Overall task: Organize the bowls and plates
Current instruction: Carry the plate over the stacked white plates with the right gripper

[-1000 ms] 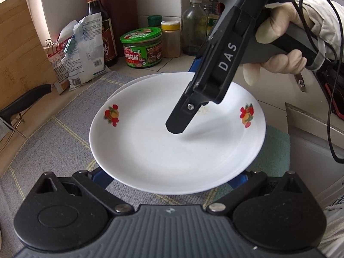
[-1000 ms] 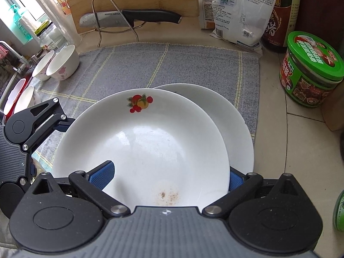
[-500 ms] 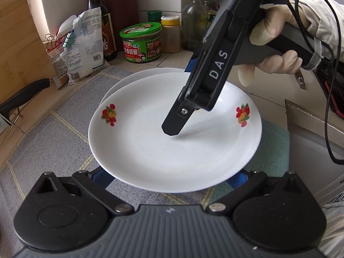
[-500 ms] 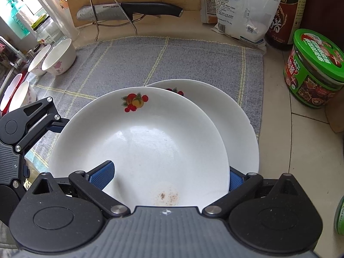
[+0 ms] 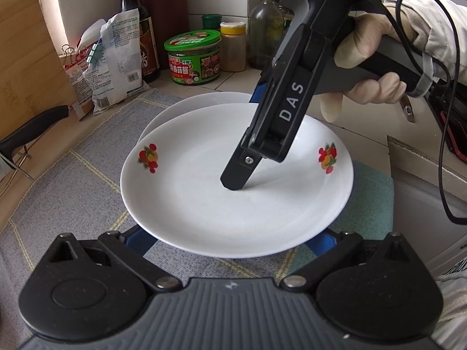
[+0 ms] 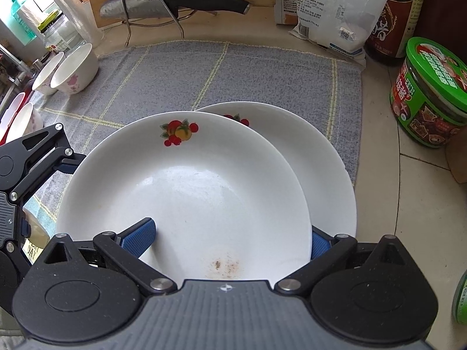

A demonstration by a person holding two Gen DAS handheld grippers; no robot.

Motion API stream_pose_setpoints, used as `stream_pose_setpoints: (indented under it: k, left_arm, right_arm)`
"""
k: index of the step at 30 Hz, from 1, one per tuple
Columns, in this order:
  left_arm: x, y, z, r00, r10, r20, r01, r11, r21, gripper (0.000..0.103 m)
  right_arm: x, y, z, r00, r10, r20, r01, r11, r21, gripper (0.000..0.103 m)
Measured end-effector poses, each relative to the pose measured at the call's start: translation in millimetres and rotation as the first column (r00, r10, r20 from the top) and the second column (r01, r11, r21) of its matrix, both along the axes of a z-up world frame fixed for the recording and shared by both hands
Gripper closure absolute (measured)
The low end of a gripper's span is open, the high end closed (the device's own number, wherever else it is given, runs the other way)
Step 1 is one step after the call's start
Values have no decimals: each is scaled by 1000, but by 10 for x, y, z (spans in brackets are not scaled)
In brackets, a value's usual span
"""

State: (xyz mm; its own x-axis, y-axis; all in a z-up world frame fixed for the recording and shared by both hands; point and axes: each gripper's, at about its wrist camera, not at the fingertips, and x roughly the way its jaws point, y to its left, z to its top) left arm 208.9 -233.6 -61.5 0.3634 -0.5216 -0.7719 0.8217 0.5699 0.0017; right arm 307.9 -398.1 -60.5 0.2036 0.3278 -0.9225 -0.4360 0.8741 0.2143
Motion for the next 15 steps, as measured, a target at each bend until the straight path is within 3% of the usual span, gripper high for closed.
stream_pose_setpoints:
  k: [15]
  left_arm:
    - [-6,8,27,1000,-15,10,15,1000,-4,1]
  right_arm:
    - [31,1,0,999,-28,-28,27,1000,-13,0]
